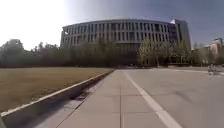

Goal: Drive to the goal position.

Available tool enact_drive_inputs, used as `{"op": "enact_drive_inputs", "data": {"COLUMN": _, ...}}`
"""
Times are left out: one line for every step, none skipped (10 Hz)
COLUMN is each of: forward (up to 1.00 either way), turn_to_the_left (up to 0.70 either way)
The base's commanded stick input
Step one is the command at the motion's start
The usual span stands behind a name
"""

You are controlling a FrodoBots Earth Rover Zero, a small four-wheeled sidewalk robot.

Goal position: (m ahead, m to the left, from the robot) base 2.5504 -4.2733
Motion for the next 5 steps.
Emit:
{"op": "enact_drive_inputs", "data": {"forward": 0.7, "turn_to_the_left": 0.0}}
{"op": "enact_drive_inputs", "data": {"forward": 0.7, "turn_to_the_left": 0.0}}
{"op": "enact_drive_inputs", "data": {"forward": 0.7, "turn_to_the_left": 0.0}}
{"op": "enact_drive_inputs", "data": {"forward": 0.7, "turn_to_the_left": 0.0}}
{"op": "enact_drive_inputs", "data": {"forward": 0.7, "turn_to_the_left": 0.0}}
